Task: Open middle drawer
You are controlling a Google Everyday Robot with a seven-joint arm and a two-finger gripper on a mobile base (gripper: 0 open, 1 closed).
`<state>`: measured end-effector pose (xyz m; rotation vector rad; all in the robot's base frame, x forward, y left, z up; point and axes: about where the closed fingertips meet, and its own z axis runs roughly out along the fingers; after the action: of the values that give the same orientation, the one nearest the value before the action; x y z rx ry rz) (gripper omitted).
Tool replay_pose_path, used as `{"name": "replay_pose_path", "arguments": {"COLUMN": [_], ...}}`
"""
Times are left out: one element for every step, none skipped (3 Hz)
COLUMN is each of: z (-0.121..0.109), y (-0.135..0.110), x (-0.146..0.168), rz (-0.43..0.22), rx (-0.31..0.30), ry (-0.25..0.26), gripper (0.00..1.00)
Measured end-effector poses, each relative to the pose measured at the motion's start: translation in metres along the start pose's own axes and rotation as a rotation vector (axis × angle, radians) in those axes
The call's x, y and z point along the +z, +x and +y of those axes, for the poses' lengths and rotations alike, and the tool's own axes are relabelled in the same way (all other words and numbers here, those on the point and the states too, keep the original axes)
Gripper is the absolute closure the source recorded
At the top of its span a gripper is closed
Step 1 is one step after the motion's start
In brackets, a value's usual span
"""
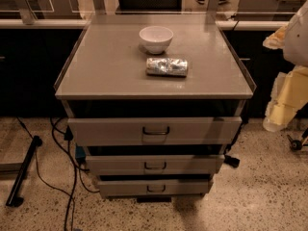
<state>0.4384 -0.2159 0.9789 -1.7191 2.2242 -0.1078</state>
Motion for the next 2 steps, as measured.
{"name": "replay_pose_path", "arguments": {"z": [0.003, 0.012], "y": [0.0, 0.002], "x": [0.005, 0.022], "rz": [-0.002, -0.021], "rx": [0.009, 0.047], "ry": [0.002, -0.002], "gripper": [0.0, 0.0]}}
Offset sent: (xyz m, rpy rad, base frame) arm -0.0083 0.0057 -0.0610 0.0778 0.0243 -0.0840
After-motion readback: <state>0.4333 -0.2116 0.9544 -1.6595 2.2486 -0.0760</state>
